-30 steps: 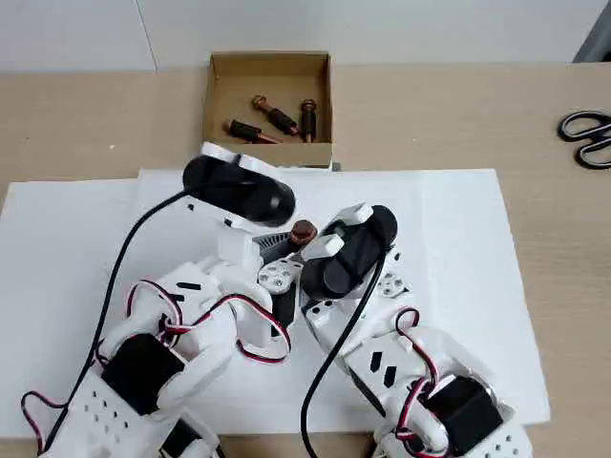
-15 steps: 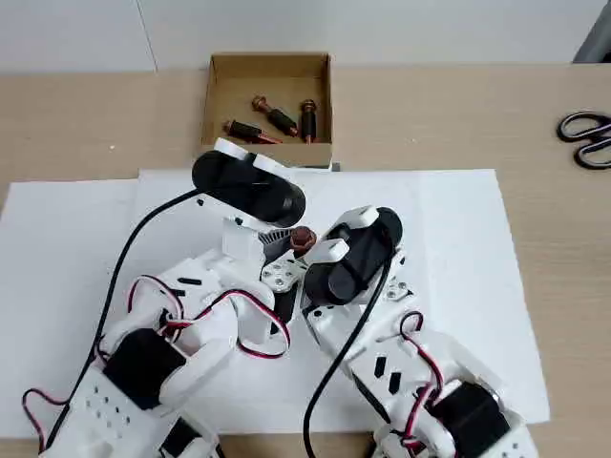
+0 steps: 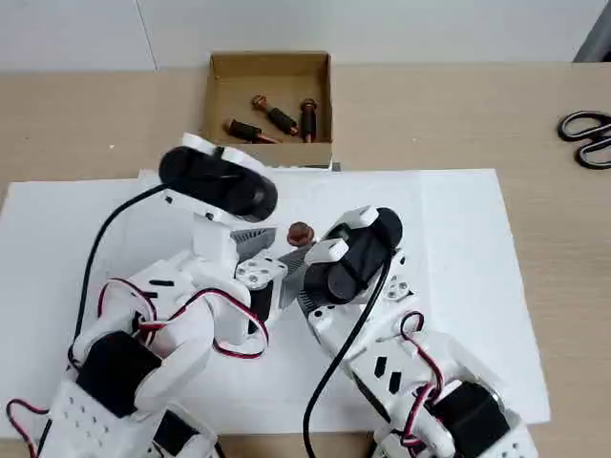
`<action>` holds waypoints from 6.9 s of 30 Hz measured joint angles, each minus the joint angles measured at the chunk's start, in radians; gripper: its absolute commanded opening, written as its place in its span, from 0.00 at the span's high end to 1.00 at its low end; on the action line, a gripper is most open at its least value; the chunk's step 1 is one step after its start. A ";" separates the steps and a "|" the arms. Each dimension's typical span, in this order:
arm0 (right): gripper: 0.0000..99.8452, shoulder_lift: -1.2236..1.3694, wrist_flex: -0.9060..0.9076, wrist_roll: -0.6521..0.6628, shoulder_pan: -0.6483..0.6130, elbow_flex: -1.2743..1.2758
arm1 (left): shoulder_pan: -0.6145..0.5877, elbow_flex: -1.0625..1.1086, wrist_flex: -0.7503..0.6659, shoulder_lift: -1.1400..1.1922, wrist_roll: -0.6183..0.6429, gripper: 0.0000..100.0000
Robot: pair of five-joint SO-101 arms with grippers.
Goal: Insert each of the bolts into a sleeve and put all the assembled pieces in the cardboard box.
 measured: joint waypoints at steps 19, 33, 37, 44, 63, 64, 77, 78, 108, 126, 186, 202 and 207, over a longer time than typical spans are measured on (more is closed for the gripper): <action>1.00 0.000 0.000 0.000 0.002 0.023 | 0.005 -0.115 0.117 0.002 0.000 0.82; 1.00 0.000 0.000 0.000 0.002 0.028 | -0.140 -0.187 0.196 0.000 -0.035 0.99; 1.00 0.000 0.000 0.000 0.041 0.057 | -0.307 -0.187 0.226 0.000 -0.104 1.00; 1.00 0.021 -0.020 0.000 0.103 0.063 | -0.523 -0.023 0.249 -0.002 -0.167 0.99; 1.00 0.856 -0.318 -0.124 0.253 -0.376 | -0.605 0.624 -0.265 0.002 -0.176 0.99; 1.00 0.910 -0.324 -0.124 0.259 -0.427 | -0.605 0.637 -0.278 0.002 -0.176 0.99; 1.00 1.643 -0.330 -0.081 0.319 -1.155 | -0.605 0.646 -0.304 0.002 -0.132 0.99; 1.00 1.700 -0.330 -0.077 0.322 -1.211 | -0.605 0.646 -0.304 0.002 -0.121 0.99; 0.80 2.478 0.121 -0.003 0.322 -2.424 | -0.489 0.895 -0.092 -0.789 -0.178 0.99; 0.82 2.254 0.620 -0.003 0.318 -2.524 | -0.489 0.954 -0.055 -0.822 -0.178 0.99; 1.00 -0.333 0.298 0.035 0.586 0.285 | -0.637 1.100 -0.130 -0.821 -0.176 0.99; 1.00 -0.425 0.227 0.046 0.641 0.578 | -0.637 1.100 -0.130 -0.821 -0.176 0.99; 1.00 -0.425 0.207 0.046 0.641 0.661 | -0.637 1.100 -0.130 -0.821 -0.176 0.99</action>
